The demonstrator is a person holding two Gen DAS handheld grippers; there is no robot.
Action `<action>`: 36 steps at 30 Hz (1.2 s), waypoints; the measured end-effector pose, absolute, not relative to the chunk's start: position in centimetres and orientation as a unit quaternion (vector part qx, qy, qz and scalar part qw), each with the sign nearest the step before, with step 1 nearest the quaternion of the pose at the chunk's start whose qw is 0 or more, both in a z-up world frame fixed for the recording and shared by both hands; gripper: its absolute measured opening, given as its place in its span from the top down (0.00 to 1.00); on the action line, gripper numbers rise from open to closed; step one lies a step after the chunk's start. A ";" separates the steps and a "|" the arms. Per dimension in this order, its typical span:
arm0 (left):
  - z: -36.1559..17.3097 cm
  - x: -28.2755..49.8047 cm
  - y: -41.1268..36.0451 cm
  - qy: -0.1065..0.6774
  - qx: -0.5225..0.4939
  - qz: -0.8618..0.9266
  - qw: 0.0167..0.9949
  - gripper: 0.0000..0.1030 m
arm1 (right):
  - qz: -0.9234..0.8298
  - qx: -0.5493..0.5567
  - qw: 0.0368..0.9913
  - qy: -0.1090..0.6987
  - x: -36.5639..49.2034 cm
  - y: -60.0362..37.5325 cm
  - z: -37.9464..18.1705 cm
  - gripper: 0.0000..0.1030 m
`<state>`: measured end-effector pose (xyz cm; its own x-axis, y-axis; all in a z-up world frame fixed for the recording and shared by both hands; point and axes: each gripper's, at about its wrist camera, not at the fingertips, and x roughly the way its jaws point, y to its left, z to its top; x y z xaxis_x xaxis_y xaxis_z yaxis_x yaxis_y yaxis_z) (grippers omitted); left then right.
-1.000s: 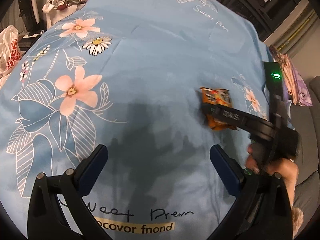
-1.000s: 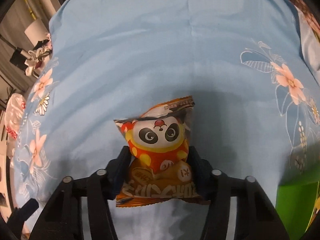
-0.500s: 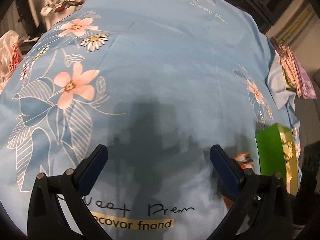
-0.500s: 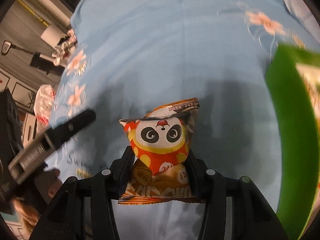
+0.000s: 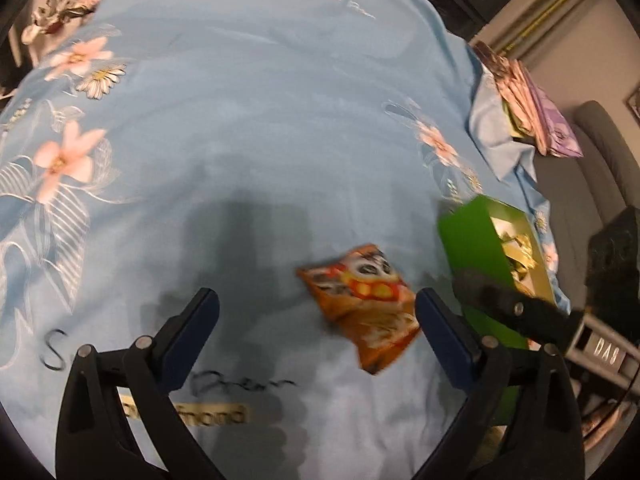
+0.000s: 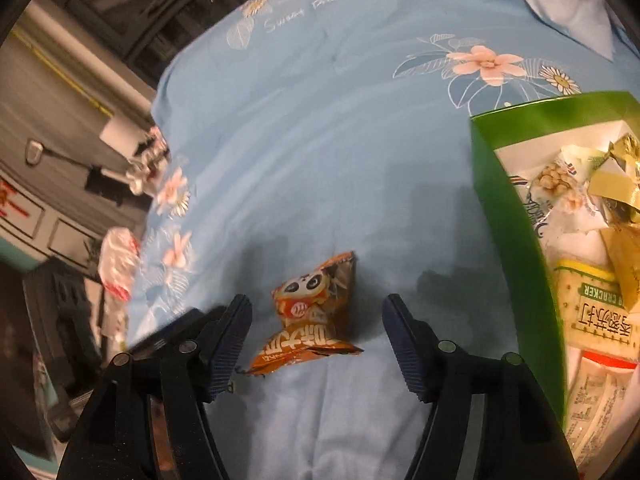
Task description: Organize snacks
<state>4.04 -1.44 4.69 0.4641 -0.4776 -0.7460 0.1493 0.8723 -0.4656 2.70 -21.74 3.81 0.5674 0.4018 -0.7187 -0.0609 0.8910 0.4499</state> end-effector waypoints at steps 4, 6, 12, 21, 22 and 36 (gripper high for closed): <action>4.2 3.6 -3.0 0.493 -0.177 -0.224 0.822 0.05 | 0.149 0.222 0.852 0.450 3.3 -22.1 3.2 0.34; 3.9 3.5 -3.9 0.498 -0.180 -0.238 0.814 0.07 | 0.153 0.228 0.844 0.461 3.7 -22.0 2.6 0.34; 2.4 3.7 -6.0 0.523 -0.157 -0.237 0.803 0.28 | 0.149 0.211 0.820 0.511 5.3 -20.3 -0.1 0.37; 2.2 3.4 -7.0 0.511 -0.111 -0.226 0.822 0.46 | 0.172 0.206 0.816 0.511 5.4 -18.8 -1.4 0.53; 2.4 3.3 -7.2 0.507 -0.107 -0.228 0.824 0.46 | 0.169 0.202 0.821 0.507 5.1 -18.8 -1.1 0.53; 12.2 -1.1 -16.8 0.353 -0.041 -0.340 0.871 0.46 | 0.100 0.192 0.921 0.325 -3.9 -26.7 10.1 0.53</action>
<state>-1.06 -16.76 12.18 0.5192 -0.6210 -0.5872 0.5628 0.7655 -0.3120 -3.95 -26.71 10.12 0.7690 0.3084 -0.5600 -0.0584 0.9062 0.4188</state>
